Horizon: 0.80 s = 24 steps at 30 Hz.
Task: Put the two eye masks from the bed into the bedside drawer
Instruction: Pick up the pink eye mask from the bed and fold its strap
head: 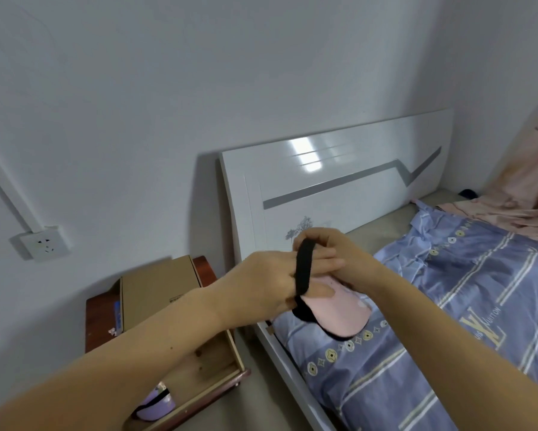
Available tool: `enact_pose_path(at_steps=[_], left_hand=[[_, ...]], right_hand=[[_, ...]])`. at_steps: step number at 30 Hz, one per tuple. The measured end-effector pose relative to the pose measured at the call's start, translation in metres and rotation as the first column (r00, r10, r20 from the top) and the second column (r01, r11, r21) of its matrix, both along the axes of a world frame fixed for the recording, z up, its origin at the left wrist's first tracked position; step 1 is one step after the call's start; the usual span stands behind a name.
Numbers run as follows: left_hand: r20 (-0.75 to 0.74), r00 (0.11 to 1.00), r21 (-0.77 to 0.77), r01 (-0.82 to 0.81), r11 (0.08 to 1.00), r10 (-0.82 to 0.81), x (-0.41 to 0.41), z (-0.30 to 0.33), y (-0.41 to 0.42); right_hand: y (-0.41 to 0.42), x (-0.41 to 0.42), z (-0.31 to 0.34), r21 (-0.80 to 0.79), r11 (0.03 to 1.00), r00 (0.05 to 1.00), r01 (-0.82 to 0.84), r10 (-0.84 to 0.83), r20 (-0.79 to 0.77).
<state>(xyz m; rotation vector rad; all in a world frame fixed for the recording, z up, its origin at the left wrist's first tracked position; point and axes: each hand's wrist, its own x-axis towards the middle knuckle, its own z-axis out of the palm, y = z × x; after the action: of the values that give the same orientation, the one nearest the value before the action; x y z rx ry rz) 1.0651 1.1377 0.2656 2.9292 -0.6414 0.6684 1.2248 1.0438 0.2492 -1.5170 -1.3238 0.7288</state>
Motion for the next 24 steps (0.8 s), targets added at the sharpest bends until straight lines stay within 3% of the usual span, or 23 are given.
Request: enact_pose_path(at_steps=[2, 4, 8, 12, 14, 17, 19, 21, 22, 24], left_hand=[[0.020, 0.996, -0.223, -0.080, 0.972, 0.087, -0.004, 0.000, 0.010], [0.087, 0.983, -0.292, -0.132, 0.947, 0.163, -0.007, -0.005, 0.013], [0.185, 0.954, -0.212, -0.194, 0.958, 0.234, -0.006, -0.021, 0.014], [0.145, 0.927, -0.232, -0.307, 0.923, 0.345, -0.015, -0.039, 0.024], [0.080, 0.907, -0.267, -0.380, 0.885, 0.414, -0.022, -0.048, 0.029], [-0.063, 0.873, -0.392, -0.468, 0.793, 0.484, -0.036, -0.068, 0.033], [-0.165, 0.819, -0.523, -0.545, 0.656, 0.549, -0.050, -0.090, 0.037], [-0.350, 0.740, -0.627, -0.641, 0.443, 0.575, -0.068, -0.119, 0.041], [-0.447, 0.707, -0.682, -0.666, 0.303, 0.547, -0.078, -0.134, 0.042], [-0.598, 0.675, -0.780, -0.615, -0.119, 0.432, -0.093, -0.164, 0.042]], right_hand=[[-0.002, 0.009, -0.004, 0.042, 0.978, 0.975, 0.204, -0.199, -0.096], [-0.009, 0.017, -0.004, 0.009, 0.973, 0.950, 0.229, -0.222, -0.221], [-0.022, 0.026, -0.012, -0.154, 0.987, 0.948, -0.051, -0.001, -0.319], [-0.018, 0.035, -0.018, -0.173, 0.942, 0.806, -0.288, 0.141, -0.575], [-0.004, 0.028, -0.028, -0.260, 0.912, 0.837, -0.318, 0.141, -0.528], [0.027, 0.007, -0.051, -0.348, 0.911, 0.919, -0.220, 0.074, -0.386], [0.045, -0.004, -0.072, -0.352, 0.924, 0.913, -0.147, -0.011, -0.408], [0.062, -0.019, -0.097, -0.376, 0.922, 0.890, -0.097, -0.089, -0.446], [0.069, -0.029, -0.111, -0.395, 0.915, 0.882, -0.075, -0.124, -0.455], [0.083, -0.053, -0.142, -0.419, 0.907, 0.859, -0.042, -0.181, -0.478]])
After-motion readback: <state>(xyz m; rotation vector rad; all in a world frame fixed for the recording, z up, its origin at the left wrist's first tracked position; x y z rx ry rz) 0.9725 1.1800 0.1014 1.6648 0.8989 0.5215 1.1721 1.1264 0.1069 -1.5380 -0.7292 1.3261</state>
